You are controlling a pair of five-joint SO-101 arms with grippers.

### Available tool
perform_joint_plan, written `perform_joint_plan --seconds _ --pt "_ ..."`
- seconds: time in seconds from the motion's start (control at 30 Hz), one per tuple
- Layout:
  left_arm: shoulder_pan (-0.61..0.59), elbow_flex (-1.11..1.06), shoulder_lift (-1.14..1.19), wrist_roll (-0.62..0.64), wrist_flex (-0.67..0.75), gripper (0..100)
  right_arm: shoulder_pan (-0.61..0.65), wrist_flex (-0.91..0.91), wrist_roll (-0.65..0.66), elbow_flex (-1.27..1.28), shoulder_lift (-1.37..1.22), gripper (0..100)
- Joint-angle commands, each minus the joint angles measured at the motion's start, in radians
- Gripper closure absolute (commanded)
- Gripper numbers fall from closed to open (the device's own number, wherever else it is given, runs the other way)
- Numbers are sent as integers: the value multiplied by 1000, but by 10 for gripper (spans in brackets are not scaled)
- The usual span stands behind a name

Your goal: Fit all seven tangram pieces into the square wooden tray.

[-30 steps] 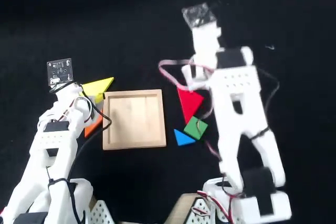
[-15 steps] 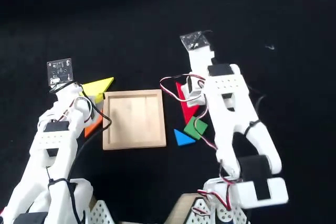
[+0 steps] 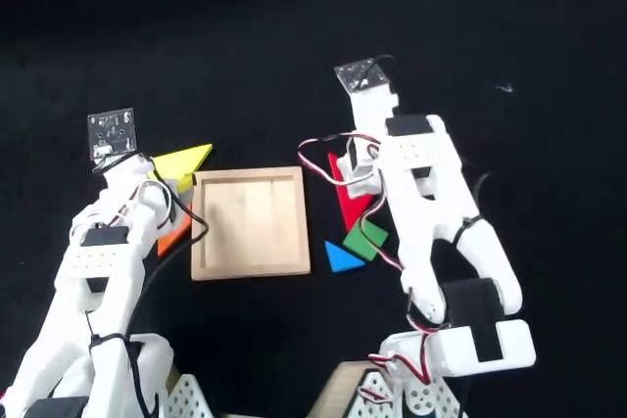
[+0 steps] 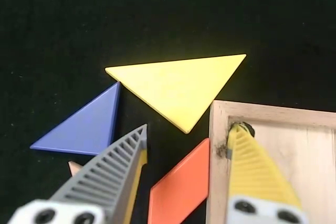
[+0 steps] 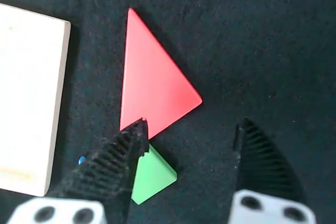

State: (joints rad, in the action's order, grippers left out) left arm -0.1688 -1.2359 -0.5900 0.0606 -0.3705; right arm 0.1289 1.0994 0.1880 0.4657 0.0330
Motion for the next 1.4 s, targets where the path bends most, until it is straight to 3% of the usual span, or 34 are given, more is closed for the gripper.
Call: perform_joint_plan --seconds 0.0,0.13,0.37,0.6,1.37 --pt "13 25 -5 12 21 755 -11 9 -2 -53 2 644" --pt "13 24 -6 12 21 755 -2 2 -2 -54 1 559" --pt "12 24 -8 12 21 755 100 -3 -8 -125 -119 578" --pt "12 27 -6 12 21 755 40 77 0 -271 -257 577" --pt "12 27 -5 11 21 755 43 80 -2 -274 -282 577"
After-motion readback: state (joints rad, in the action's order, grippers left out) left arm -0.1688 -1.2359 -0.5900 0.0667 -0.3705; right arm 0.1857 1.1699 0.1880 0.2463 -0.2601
